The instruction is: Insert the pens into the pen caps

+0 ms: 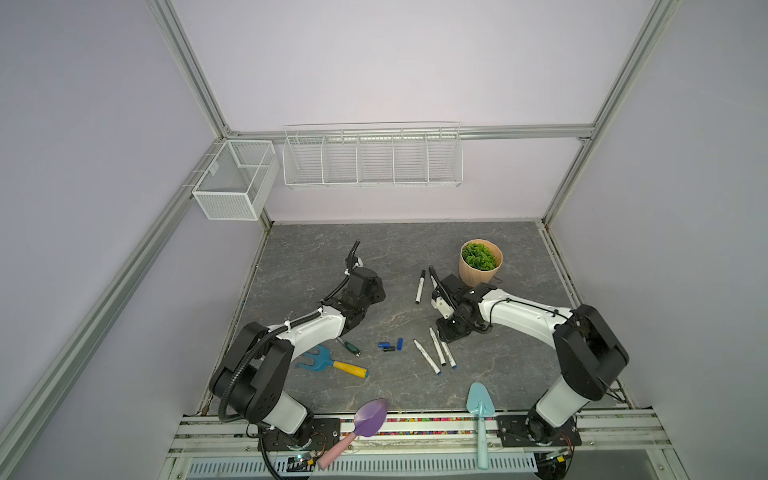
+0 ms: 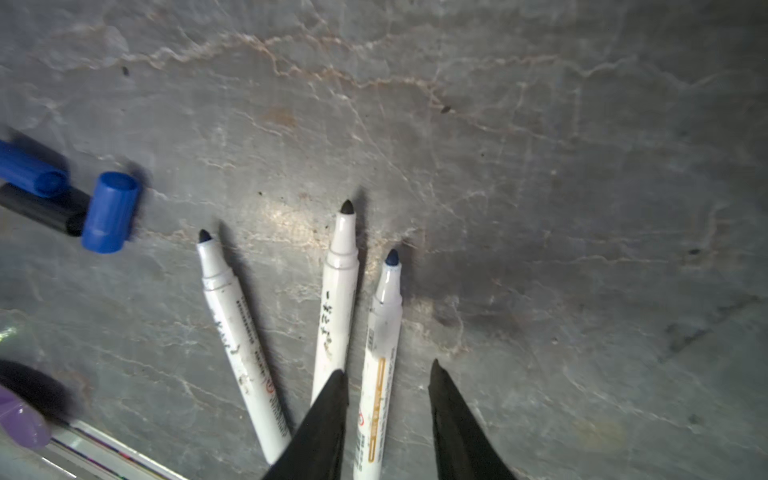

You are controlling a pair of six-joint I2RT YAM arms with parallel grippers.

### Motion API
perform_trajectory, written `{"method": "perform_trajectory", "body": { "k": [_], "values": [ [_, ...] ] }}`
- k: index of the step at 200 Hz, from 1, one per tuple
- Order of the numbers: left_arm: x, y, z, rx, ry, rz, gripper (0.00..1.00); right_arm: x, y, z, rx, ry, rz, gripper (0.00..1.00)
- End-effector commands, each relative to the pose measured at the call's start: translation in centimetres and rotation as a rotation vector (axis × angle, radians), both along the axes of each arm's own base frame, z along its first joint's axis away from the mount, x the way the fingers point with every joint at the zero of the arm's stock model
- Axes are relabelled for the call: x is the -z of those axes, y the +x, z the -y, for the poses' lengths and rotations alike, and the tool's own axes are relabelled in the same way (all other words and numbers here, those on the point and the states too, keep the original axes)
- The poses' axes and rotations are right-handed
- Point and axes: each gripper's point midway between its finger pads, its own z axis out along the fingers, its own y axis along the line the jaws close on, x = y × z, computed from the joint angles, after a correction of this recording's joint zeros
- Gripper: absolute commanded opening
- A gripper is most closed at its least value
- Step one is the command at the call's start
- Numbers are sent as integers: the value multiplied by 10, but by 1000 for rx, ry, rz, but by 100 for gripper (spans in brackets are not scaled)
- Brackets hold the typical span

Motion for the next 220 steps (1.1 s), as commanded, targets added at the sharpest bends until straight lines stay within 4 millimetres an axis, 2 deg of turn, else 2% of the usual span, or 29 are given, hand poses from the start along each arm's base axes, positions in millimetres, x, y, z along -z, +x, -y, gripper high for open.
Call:
{"method": "perform_trajectory", "body": {
  "k": [1, 33, 44, 57, 71, 87, 105, 130, 152, 166, 191, 201, 220],
  "values": [
    [-9, -1, -8, -52, -8, 34, 58, 12, -1, 5, -38, -73, 1, 35],
    [-13, -2, -5, -32, -28, 43, 58, 27, 2, 9, -44, -130, -4, 30],
    [-15, -3, 0, 2, -24, 49, 58, 31, 2, 11, -46, -145, -6, 26],
    [-19, -4, 7, 50, -22, 54, 58, 31, 7, 14, -34, -163, 10, 19],
    [-23, -7, 17, 115, -27, 64, 58, 22, 15, 15, -10, -147, 35, 14],
    [-26, -13, 30, 205, -43, 71, 58, -3, 30, 16, 40, -88, 97, 10],
    [-30, -22, 44, 309, -67, 71, 58, -49, 51, 12, 91, 44, 207, 9],
    [-44, -43, 71, 506, -125, 97, 58, -119, 72, -7, 135, 317, 338, 9],
    [-66, -64, 92, 664, -182, 147, 58, -165, 82, -26, 144, 537, 387, 9],
    [-85, -76, 101, 743, -225, 189, 59, -183, 85, -39, 137, 639, 391, 9],
    [-110, -95, 115, 876, -299, 222, 60, -201, 92, -57, 136, 769, 379, 9],
    [-114, -101, 119, 908, -311, 217, 60, -206, 95, -62, 144, 799, 376, 9],
    [-110, -109, 126, 954, -293, 189, 61, -212, 98, -68, 140, 835, 367, 8]
  ]
}}
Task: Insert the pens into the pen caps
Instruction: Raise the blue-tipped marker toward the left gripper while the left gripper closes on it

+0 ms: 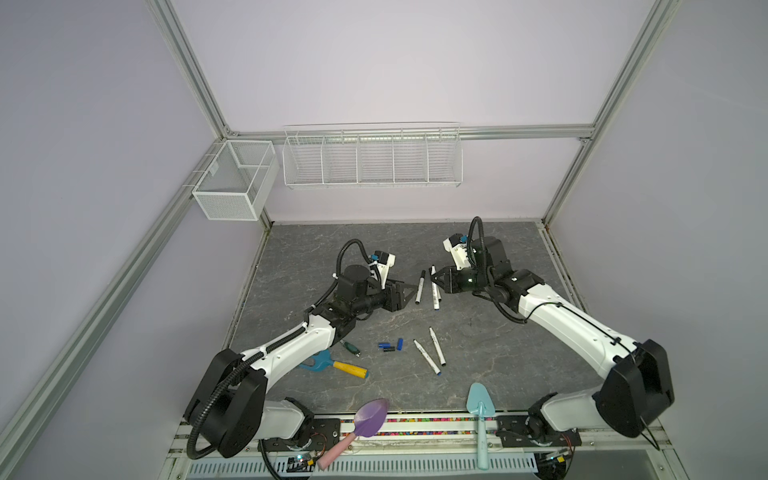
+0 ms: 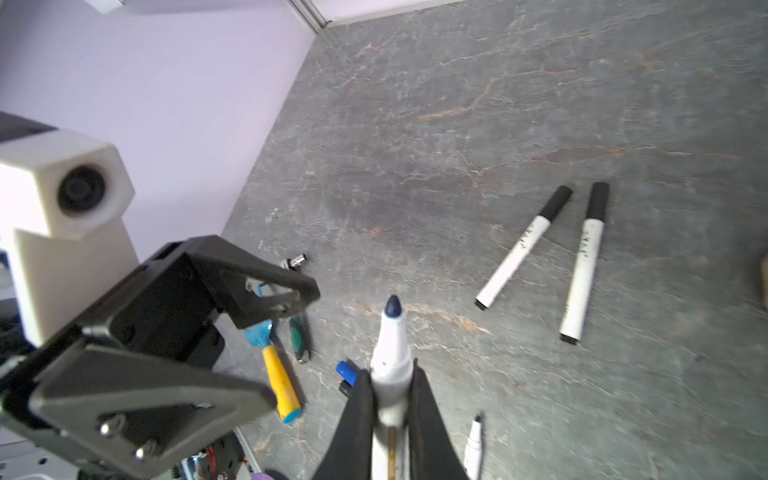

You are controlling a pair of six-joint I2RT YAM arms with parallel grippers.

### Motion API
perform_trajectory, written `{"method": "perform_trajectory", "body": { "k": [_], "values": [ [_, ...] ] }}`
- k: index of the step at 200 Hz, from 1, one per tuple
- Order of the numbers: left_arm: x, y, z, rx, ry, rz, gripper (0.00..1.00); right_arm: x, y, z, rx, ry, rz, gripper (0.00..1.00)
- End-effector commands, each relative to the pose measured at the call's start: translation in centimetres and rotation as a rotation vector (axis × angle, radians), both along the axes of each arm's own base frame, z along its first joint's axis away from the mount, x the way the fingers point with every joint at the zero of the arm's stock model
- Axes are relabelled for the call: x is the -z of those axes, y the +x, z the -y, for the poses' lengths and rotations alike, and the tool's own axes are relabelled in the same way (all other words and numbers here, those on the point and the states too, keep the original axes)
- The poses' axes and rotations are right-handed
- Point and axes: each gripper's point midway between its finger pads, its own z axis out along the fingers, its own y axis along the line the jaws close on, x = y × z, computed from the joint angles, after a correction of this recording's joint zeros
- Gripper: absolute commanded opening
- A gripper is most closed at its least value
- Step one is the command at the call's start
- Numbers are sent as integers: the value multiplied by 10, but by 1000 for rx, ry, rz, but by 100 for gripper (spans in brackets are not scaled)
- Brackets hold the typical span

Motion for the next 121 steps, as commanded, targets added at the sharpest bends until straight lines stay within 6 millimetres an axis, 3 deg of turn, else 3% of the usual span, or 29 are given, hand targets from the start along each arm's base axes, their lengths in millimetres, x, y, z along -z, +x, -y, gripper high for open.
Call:
{"method": "perform_trajectory", "body": {
  "k": [1, 37, 50, 96, 108, 121],
  "values": [
    [-17, -21, 18, 150, -19, 32, 61, -24, 4, -19, -41, 131, 2, 8],
    [-10, -18, 32, 154, 11, 50, 60, -32, 3, -28, -80, 186, -5, 8],
    [-14, -9, 37, 134, -11, 58, 52, -35, 1, -30, -92, 206, -5, 8],
    [-20, 8, 48, 119, -23, 81, 37, -42, -4, -31, -115, 224, 4, 8],
    [-26, 9, 49, 118, -34, 92, 28, -41, -5, -30, -115, 221, 6, 8],
    [-29, 9, 48, 121, -36, 95, 11, -39, -6, -29, -112, 216, 4, 9]
  ]
}}
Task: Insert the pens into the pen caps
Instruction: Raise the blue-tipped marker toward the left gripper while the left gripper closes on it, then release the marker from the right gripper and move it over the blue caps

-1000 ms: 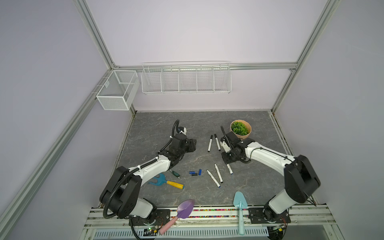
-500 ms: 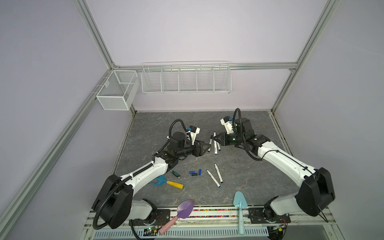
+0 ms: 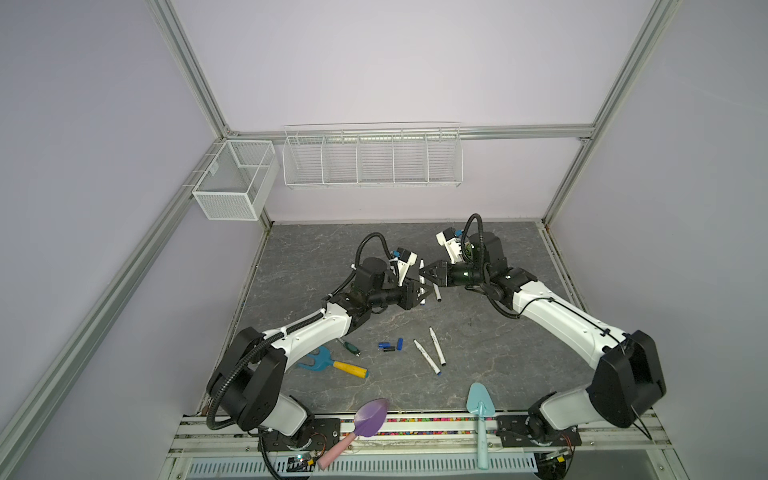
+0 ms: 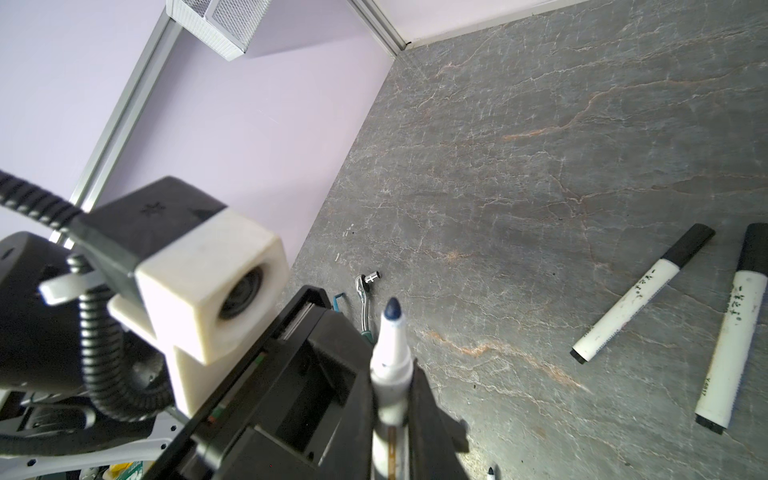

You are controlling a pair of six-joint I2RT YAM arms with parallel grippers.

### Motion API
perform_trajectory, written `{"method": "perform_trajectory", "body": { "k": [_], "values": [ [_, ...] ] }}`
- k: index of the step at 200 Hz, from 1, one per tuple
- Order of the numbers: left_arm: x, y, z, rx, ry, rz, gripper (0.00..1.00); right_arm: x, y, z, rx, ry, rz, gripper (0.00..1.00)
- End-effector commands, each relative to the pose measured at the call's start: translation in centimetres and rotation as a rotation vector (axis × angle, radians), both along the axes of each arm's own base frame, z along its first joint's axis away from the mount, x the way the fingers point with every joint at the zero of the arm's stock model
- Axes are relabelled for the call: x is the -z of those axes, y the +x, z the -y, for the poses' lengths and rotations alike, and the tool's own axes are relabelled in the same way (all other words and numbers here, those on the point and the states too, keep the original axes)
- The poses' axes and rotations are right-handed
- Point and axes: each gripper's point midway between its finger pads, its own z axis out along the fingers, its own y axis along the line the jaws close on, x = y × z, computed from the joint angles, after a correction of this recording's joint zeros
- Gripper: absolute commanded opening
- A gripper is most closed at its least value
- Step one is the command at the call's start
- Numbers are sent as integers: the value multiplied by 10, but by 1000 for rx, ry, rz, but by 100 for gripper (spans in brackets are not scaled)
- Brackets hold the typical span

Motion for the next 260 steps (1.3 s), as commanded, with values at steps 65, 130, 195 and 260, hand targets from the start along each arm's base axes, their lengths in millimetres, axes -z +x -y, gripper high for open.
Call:
{"method": "perform_trajectory", "body": {
  "k": [65, 130, 195, 260],
  "values": [
    [6, 55, -75, -423, -33, -59, 0, 30, -29, 7, -109, -220, 6, 54],
    [1, 63, -198, -993, 98, 72, 0, 169, -113, -12, -483, -743, -116, 56],
    [-7, 52, -210, -996, 140, 107, 0, 209, -104, -41, -522, -831, -207, 55],
    [-5, 47, -212, -991, 158, 107, 0, 226, -102, -49, -540, -951, -223, 53]
  ]
}}
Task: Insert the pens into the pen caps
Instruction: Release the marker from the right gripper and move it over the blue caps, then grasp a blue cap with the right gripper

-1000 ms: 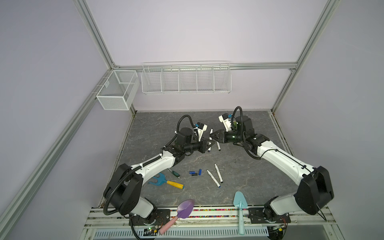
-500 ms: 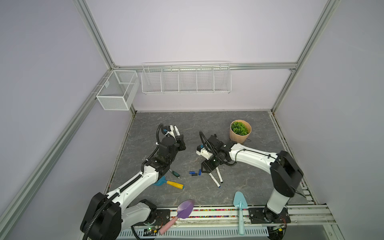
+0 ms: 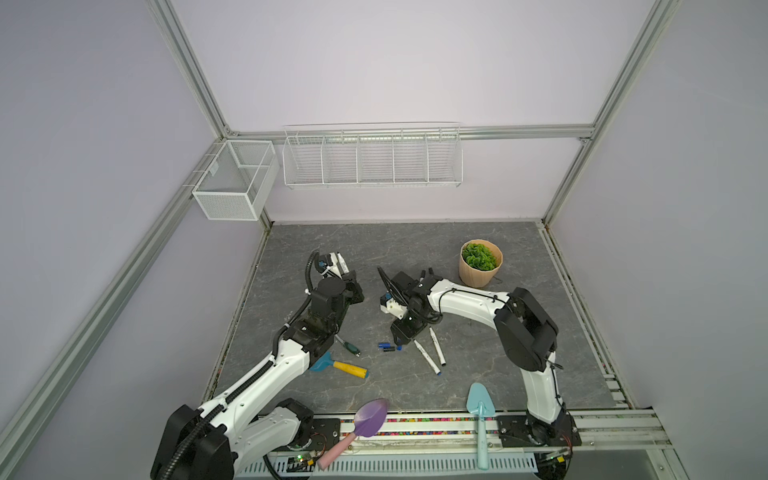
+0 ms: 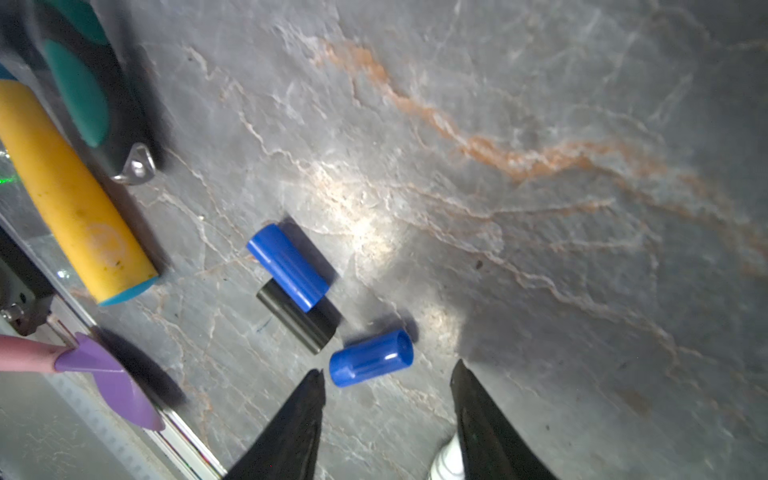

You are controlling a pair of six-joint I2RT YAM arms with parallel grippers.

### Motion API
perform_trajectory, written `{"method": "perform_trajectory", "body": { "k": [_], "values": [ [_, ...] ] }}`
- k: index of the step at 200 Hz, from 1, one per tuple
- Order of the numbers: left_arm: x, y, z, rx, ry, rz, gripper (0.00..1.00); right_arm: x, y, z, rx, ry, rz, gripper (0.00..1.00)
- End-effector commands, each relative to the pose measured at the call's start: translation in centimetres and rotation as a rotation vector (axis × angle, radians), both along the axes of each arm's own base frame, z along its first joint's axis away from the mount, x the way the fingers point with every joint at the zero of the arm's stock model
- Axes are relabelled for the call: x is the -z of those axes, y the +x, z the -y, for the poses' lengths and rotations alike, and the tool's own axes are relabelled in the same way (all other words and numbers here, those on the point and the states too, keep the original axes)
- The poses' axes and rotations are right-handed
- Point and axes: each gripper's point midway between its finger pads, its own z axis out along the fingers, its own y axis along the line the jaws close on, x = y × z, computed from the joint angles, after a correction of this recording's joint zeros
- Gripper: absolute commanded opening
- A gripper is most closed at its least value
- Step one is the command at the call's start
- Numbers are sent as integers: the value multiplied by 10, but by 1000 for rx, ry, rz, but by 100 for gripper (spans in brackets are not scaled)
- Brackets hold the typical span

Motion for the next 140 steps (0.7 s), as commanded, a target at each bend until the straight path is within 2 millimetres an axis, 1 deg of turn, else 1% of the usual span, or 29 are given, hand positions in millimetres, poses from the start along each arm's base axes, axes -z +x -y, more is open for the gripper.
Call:
{"method": "perform_trajectory", "body": {
  "k": [1, 31, 105, 120, 140],
  "values": [
    [4, -2, -5, -12, 25, -7, 0, 13, -10, 6, -52, -110, 0, 53],
    [3, -2, -3, 1, 21, -6, 0, 19, -8, 13, -70, -216, 70, 52],
    [3, -2, 3, 29, 6, -5, 0, 16, 0, 32, -53, -286, 141, 50],
    [4, -3, 3, 31, 11, -7, 0, 16, 0, 31, -54, -280, 143, 48],
    [5, -3, 4, 35, 12, -10, 0, 18, -2, 26, -61, -250, 129, 39]
  ]
}}
